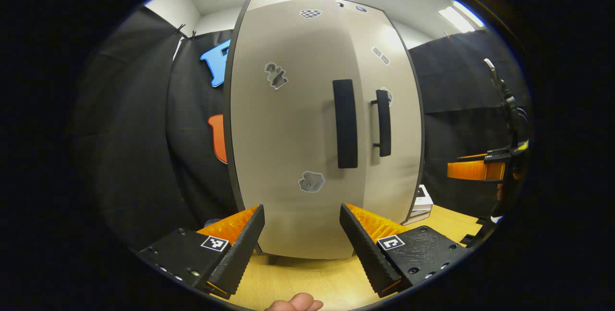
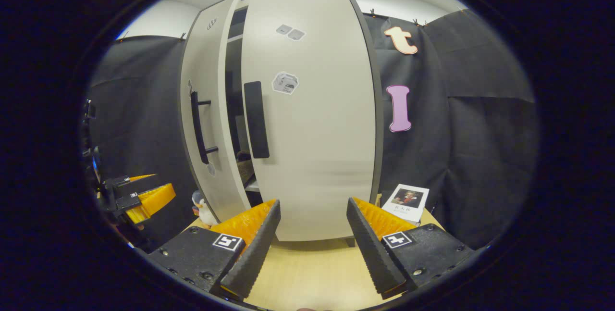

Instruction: Grab one shoe with the right hand and put it into the shoe cabinet, grab the other shoe with the left hand and put it into the shoe cabinet; then close the right door with the right hand and the left door with the left hand.

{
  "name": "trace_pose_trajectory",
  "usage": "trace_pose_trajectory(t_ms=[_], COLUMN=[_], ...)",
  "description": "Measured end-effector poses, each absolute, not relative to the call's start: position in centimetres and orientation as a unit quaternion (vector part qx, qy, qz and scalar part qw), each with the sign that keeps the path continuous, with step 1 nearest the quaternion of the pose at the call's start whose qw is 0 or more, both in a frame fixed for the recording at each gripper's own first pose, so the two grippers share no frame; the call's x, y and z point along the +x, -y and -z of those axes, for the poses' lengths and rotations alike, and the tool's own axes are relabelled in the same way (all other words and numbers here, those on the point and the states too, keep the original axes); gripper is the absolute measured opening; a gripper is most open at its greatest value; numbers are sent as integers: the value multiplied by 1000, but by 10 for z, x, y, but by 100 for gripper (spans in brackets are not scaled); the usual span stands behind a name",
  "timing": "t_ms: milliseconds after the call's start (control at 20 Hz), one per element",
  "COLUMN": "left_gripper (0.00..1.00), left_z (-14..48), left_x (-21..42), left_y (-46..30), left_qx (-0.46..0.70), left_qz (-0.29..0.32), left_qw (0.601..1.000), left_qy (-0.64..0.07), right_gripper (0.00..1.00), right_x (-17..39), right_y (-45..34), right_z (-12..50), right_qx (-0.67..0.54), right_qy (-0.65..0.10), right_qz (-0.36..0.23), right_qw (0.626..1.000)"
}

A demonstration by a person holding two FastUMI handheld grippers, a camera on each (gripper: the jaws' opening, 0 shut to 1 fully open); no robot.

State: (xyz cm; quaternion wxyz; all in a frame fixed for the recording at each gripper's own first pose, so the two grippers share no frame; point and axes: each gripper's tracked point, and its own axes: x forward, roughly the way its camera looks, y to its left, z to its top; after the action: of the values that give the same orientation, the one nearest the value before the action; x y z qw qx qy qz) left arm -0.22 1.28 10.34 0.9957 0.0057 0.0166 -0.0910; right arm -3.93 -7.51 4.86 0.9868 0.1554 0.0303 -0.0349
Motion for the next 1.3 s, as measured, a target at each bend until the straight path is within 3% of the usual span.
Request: trace_pose_trajectory(t_ms=[300,600,650,850,1300], left_gripper=[96,100,96,96,95], left_z=[-110,-146,-153,-167,-171], left_x=[-14,-17,-18,-19,-31], left_y=[14,22,24,17,26], left_qx=[2,-54,-64,-67,-64], left_qz=[119,57,52,14,-27], left_qw=[993,997,997,998,998], left_qy=[-12,-1,-2,-4,-4], right_gripper=[91,92,91,92,92], right_x=[-52,-49,-50,-43,-38], right_y=[86,93,97,116,127], right_z=[-66,-70,-70,-65,-45], right_qx=[147,127,127,119,141], right_qy=[-8,11,14,-3,-3], right_qz=[56,17,19,33,1], right_qw=[988,992,992,992,990])
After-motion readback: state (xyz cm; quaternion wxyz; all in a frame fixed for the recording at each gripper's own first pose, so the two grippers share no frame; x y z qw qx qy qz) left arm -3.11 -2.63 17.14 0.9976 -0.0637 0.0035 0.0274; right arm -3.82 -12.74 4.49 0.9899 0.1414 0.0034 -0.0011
